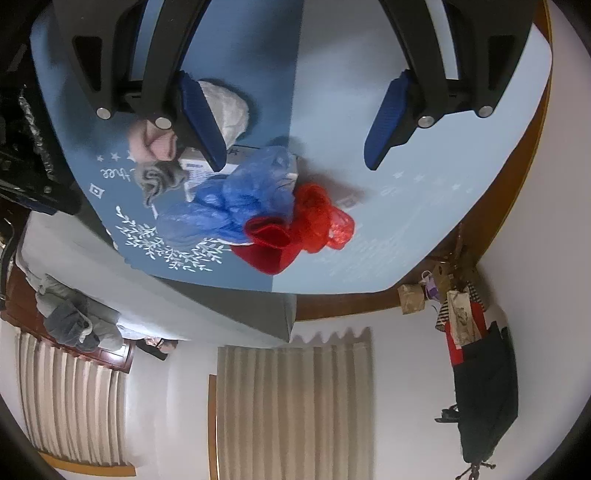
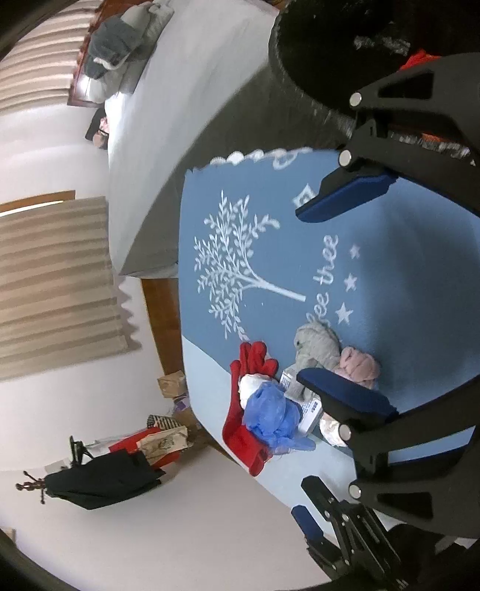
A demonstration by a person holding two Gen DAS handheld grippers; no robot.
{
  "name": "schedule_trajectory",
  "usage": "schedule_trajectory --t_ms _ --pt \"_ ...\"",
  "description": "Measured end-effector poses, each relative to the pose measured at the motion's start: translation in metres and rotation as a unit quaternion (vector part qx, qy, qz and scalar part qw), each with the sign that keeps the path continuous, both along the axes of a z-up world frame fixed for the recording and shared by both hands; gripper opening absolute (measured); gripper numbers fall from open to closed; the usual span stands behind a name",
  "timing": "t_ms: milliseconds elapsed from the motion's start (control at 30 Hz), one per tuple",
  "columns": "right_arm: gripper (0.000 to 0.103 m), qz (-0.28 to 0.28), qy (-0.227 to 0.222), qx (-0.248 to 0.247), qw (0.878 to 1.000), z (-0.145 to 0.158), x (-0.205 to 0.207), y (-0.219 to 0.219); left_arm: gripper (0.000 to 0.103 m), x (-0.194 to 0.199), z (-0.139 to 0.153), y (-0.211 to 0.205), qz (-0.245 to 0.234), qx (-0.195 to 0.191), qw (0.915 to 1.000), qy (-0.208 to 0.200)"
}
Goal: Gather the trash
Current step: 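Move both grippers back over the table toward the socks and tissue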
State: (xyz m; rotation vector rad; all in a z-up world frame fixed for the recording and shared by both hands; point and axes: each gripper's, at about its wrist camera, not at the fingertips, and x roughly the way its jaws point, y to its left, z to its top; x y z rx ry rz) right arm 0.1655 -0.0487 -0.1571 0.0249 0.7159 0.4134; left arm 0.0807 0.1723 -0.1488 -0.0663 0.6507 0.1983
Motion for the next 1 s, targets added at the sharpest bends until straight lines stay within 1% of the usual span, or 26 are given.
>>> schedule_trajectory --t_ms 133,300,500,767,800,867,900,933,967,1000 --pt "0.074 0.008 0.015 -0.008 1.0 -0.016 0.012 0.017 0.075 0.002 -0.003 0.003 0.004 0.001 1.0 0.003" --pt "0.072 0.023 0.034 -0.019 0.999 -0.033 0.022 0.033 0.075 0.007 -0.006 0.008 0.01 -0.001 0.9999 0.004" --pt "0.07 0.036 0.046 -0.018 0.998 -0.04 0.027 0.044 0.075 0.014 -0.01 0.012 0.019 0.001 0.9998 0.004" --pt "0.068 0.058 0.061 -0.01 0.996 -0.048 0.031 0.057 0.075 0.024 -0.012 0.028 0.034 -0.003 0.9994 0.005" --pt "0.066 0.058 0.064 -0.006 0.996 -0.049 0.033 0.058 0.075 0.024 -0.012 0.028 0.034 -0.002 0.9994 0.005" --pt "0.058 0.066 0.072 0.006 0.995 -0.05 0.035 0.06 0.075 0.025 -0.012 0.029 0.033 -0.002 0.9994 0.007" --pt "0.047 0.076 0.074 0.011 0.994 -0.05 0.035 0.062 0.075 0.024 -0.012 0.029 0.033 -0.002 0.9994 0.007" --pt "0.038 0.086 0.074 0.014 0.993 -0.049 0.034 0.064 0.075 0.024 -0.012 0.029 0.033 -0.003 0.9994 0.007" --pt "0.038 0.092 0.07 0.01 0.993 -0.048 0.033 0.066 0.075 0.023 -0.012 0.028 0.033 -0.004 0.9994 0.007" --pt "0.034 0.094 0.068 0.006 0.993 -0.047 0.032 0.067 0.075 0.023 -0.012 0.028 0.033 -0.004 0.9994 0.007"
